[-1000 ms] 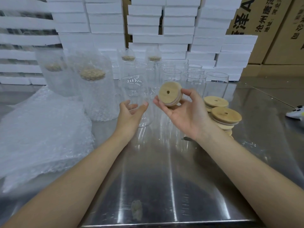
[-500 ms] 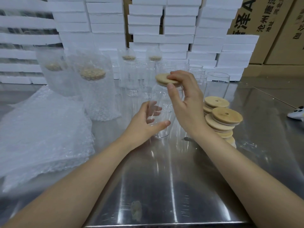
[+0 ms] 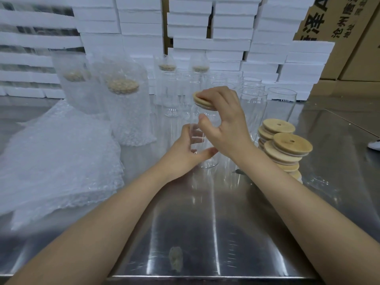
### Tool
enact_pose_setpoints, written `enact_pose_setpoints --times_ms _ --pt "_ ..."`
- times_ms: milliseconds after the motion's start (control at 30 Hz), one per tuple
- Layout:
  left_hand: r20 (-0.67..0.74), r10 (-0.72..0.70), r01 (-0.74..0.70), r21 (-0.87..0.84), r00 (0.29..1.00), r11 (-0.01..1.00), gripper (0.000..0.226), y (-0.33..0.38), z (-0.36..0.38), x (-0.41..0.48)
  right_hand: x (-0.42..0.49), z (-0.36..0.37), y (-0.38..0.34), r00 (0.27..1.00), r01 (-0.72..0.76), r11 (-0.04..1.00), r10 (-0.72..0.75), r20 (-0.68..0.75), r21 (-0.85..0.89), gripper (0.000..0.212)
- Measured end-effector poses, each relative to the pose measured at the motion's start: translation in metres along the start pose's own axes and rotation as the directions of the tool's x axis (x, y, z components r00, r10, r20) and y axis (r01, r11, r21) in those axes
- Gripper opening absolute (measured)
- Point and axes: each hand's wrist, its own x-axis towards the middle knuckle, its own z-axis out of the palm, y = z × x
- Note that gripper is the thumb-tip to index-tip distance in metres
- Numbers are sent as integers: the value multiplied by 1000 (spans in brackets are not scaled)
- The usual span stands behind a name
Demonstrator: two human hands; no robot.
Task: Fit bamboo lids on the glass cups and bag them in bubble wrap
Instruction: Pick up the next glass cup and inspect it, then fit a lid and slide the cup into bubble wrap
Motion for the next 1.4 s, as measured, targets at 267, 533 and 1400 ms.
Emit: enact_pose_setpoints --times_ms 267,533,1400 --pt "58 -70 40 407 996 912 83 18 -25 -5 -9 2 3 999 -31 996 33 -24 85 30" --pt "-486 310 248 782 817 571 20 46 -71 -10 -45 12 15 982 -187 963 182 43 195 78" --pt "-348 -282 393 309 894 866 48 24 -56 -5 -41 11 20 984 -179 983 178 -6 -49 78"
